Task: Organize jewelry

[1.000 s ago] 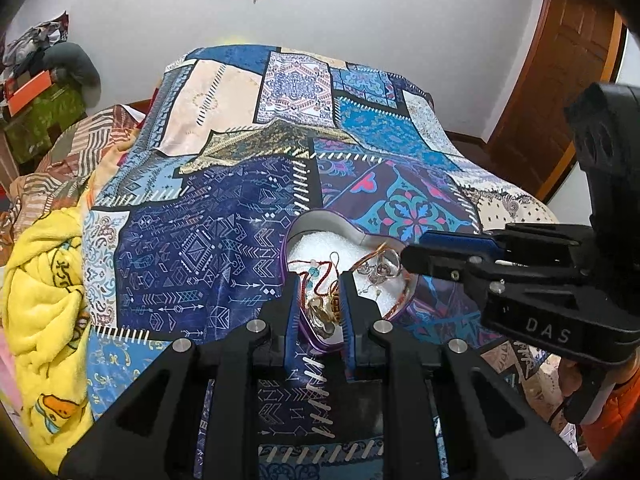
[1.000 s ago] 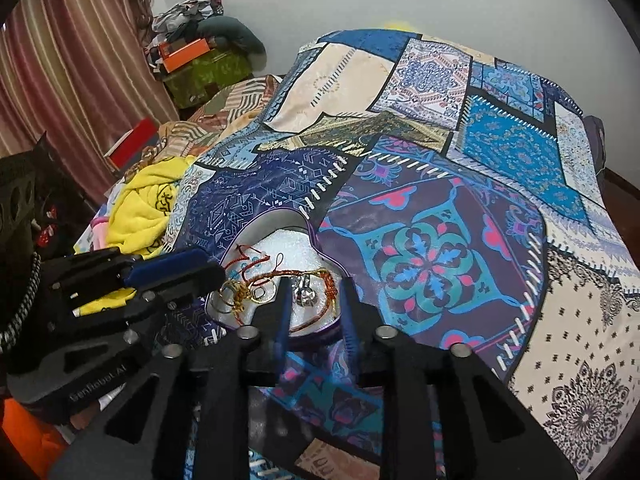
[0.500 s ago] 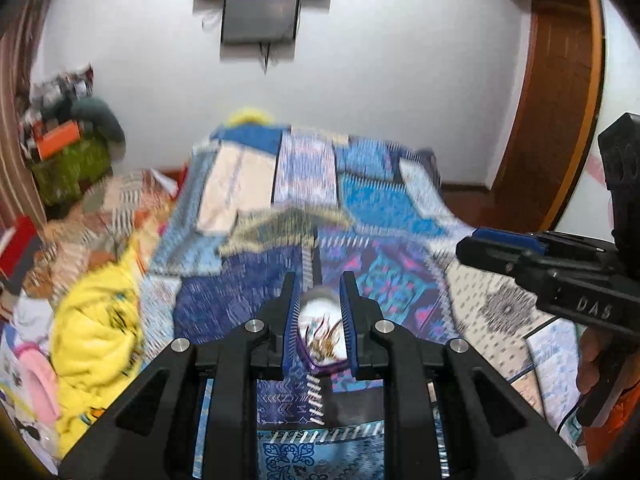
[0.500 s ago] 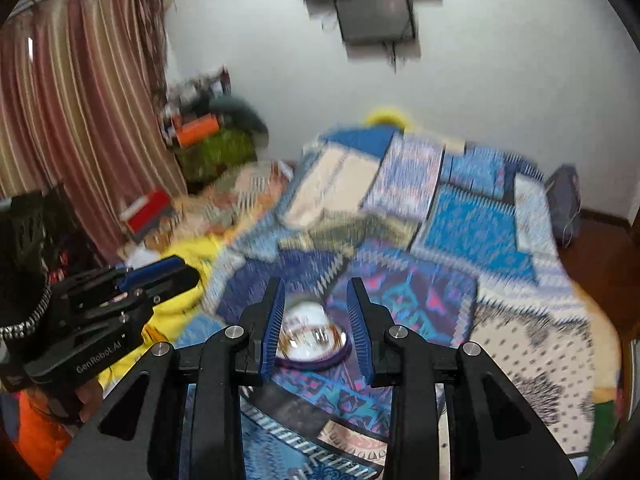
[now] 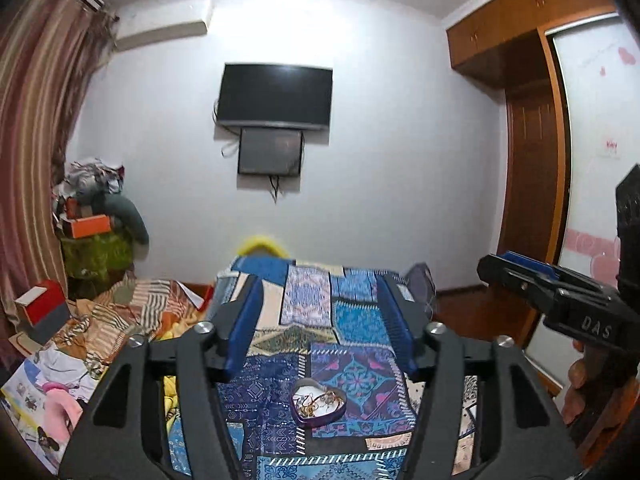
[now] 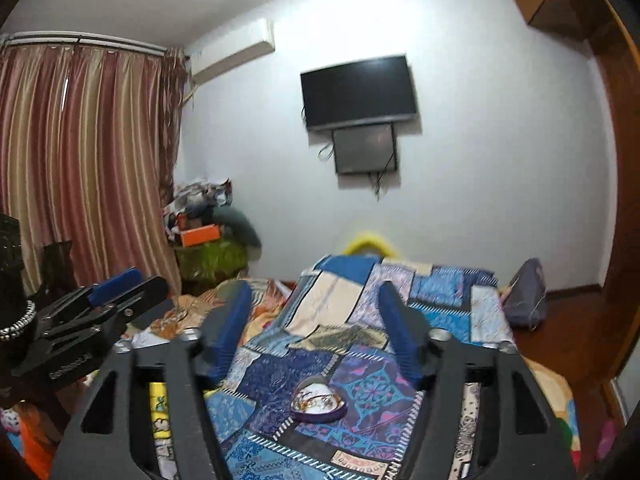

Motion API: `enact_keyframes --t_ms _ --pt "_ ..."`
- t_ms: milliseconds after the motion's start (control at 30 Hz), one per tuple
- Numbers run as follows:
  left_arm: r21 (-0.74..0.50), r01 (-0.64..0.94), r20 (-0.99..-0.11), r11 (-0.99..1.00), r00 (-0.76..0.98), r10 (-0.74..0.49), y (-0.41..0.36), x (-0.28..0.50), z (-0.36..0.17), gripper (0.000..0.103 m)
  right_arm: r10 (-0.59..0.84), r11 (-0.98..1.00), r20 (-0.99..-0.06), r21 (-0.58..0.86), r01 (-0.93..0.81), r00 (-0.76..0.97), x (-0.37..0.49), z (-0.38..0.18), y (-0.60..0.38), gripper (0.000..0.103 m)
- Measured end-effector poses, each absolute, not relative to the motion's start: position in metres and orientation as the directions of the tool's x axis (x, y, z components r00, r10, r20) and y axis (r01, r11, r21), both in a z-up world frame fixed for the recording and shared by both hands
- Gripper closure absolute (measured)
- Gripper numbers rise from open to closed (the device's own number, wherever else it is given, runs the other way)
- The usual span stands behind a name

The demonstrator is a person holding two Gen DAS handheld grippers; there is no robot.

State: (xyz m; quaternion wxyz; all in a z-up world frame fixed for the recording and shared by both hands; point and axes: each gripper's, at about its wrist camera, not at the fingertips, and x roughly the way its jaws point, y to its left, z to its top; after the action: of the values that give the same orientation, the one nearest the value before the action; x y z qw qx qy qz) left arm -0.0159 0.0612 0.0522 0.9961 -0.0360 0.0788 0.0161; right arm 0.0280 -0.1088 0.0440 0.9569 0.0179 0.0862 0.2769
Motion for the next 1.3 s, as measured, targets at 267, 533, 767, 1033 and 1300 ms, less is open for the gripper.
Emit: enact_keyframes --t_ms 267,533,767,1033,1300 --pt "-0.054 -0.116 -0.095 0.992 0.989 0.111 0.056 -0.049 0.058 0.003 0.466 0.885 -0.114 0.063 -0.462 0.878 0.019 0.043 -0.107 0.0" --pt "-0.065 -0.127 -0.108 0.99 0.987 0.119 0.056 -0.057 0.054 0.002 0.457 0.89 -0.131 0.07 -0.452 0.88 0.015 0.039 -0.112 0.0" --pt "-0.052 -0.133 -0.113 0.99 0.986 0.126 0.053 -0.058 0.051 0.002 0.459 0.888 -0.136 0.07 -0.454 0.878 0.009 0.036 -0.115 0.0" --pt "-0.05 -0.128 -0.124 0.991 0.985 0.121 0.052 -0.053 0.046 0.001 0.456 0.89 -0.155 0.072 -0.45 0.877 0.01 0.032 -0.116 0.0" --pt "-0.055 -0.125 -0.144 0.991 0.983 0.116 0.052 -0.047 0.042 0.001 0.453 0.891 -0.172 0.076 -0.447 0.874 0.012 0.03 -0.118 0.0"
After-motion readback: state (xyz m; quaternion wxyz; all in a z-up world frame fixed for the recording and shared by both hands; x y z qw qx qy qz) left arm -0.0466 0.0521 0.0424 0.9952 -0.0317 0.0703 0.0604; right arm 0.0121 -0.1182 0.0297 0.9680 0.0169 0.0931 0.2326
